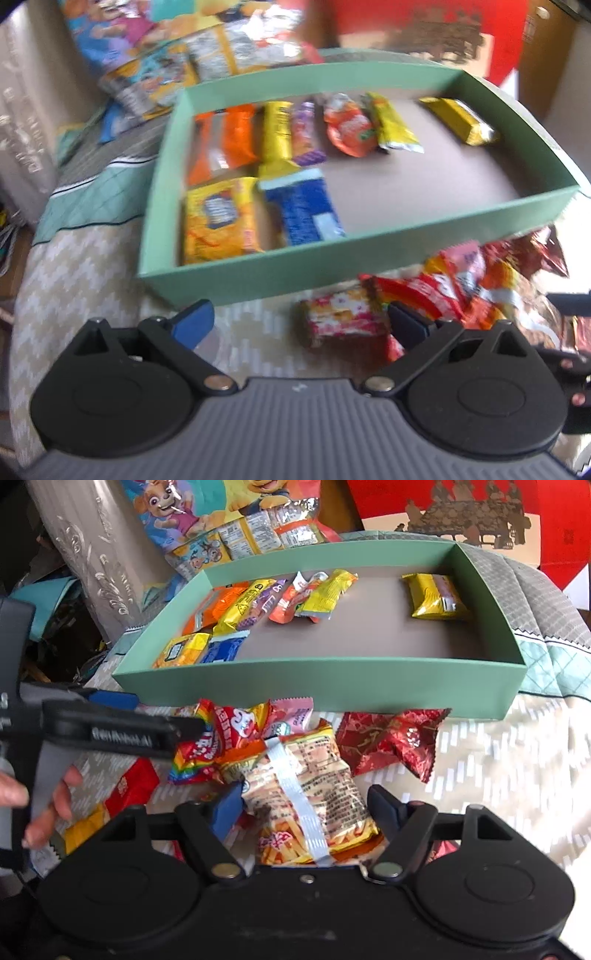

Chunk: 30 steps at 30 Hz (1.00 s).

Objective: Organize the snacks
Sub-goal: 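Grasp the rainbow candy bag with left tool while right tool grasps the cracker pack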

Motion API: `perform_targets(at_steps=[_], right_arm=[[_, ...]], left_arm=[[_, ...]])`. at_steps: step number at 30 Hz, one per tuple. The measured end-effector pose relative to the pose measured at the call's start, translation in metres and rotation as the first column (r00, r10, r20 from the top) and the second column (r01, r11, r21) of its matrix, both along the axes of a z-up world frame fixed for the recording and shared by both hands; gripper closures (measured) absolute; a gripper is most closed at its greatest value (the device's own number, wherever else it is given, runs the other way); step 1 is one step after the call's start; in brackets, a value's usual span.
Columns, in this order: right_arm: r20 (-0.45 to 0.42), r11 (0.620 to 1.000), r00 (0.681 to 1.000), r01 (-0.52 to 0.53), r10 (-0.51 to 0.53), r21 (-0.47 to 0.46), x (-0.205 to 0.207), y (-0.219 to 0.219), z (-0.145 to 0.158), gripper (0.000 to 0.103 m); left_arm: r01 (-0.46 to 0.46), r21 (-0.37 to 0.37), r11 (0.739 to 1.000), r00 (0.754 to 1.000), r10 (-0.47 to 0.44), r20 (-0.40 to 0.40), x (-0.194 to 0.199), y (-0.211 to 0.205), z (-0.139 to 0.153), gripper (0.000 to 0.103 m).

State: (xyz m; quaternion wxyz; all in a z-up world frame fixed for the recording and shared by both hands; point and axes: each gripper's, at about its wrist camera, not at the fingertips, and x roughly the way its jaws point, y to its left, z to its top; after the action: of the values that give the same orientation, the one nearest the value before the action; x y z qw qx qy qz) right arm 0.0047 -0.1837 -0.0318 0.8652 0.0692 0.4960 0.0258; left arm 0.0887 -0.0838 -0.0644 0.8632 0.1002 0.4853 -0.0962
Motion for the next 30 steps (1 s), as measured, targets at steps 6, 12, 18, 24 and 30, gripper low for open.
perform_targets(at_steps=[6, 12, 18, 24, 30], right_arm=[[0.018, 0.999, 1.0, -0.011, 0.012, -0.036, -0.002, 0.004, -0.006, 0.04], [0.027, 0.997, 0.997, 0.077, -0.078, 0.023, -0.005, -0.015, -0.005, 0.05], [0.05, 0.992, 0.992, 0.111, -0.114, 0.052, -0.012, -0.025, -0.007, 0.051], [0.073, 0.993, 0.991, 0.106, -0.11, 0.046, -0.014, -0.022, -0.009, 0.051], [0.081, 0.992, 0.989, 0.119, -0.122, 0.038, -0.015, -0.018, -0.006, 0.055]], left_arm=[[-0.011, -0.017, 1.0, 1.0, 0.012, 0.018, -0.017, 0.0, 0.012, 0.004], [0.07, -0.063, 0.996, 0.997, -0.069, 0.023, -0.022, -0.019, 0.027, 0.004], [0.037, -0.098, 0.994, 0.994, -0.047, -0.102, -0.017, -0.029, 0.006, 0.028], [0.066, -0.068, 0.995, 0.993, -0.072, -0.089, -0.006, -0.05, -0.001, 0.016], [0.153, -0.028, 0.988, 0.987, -0.154, -0.034, -0.02, -0.064, -0.001, 0.059]])
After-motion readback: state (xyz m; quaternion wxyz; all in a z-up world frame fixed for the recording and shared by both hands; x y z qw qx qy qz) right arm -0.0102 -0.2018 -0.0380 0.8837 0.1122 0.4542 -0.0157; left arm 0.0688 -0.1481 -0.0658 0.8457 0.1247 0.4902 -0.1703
